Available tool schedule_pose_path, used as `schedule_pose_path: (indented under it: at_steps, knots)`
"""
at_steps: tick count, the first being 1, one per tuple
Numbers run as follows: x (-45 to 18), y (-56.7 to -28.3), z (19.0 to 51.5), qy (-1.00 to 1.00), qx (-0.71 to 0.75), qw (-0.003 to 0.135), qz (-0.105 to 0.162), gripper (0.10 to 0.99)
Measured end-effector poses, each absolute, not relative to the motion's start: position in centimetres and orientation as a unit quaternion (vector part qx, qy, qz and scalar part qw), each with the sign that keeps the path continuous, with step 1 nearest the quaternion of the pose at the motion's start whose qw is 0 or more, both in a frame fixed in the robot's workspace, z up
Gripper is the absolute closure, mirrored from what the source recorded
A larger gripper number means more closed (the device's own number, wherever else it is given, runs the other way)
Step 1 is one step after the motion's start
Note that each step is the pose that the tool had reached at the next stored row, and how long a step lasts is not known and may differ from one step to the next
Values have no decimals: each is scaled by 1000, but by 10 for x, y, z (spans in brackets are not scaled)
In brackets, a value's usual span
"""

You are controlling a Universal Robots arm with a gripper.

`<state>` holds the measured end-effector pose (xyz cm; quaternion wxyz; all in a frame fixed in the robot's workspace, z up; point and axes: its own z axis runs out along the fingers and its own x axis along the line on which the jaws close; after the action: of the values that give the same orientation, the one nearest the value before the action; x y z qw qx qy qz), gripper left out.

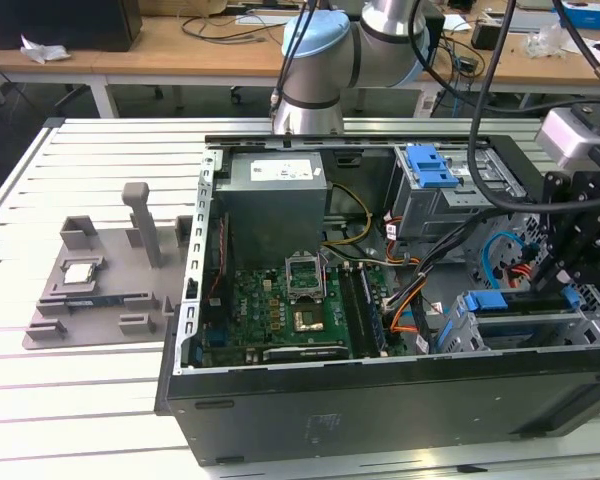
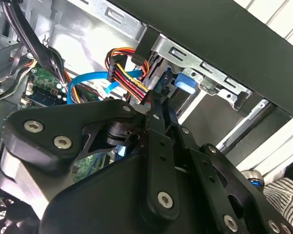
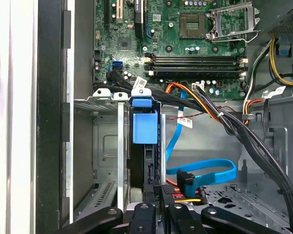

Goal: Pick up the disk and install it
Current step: 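Insert the first disk wire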

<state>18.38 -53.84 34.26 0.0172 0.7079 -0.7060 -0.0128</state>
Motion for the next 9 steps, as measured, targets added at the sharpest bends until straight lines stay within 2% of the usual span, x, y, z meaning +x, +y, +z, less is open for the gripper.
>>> schedule_pose_path:
  at_steps: [9]
  knots:
    - [184, -539, 343, -706, 708, 17, -13, 918]
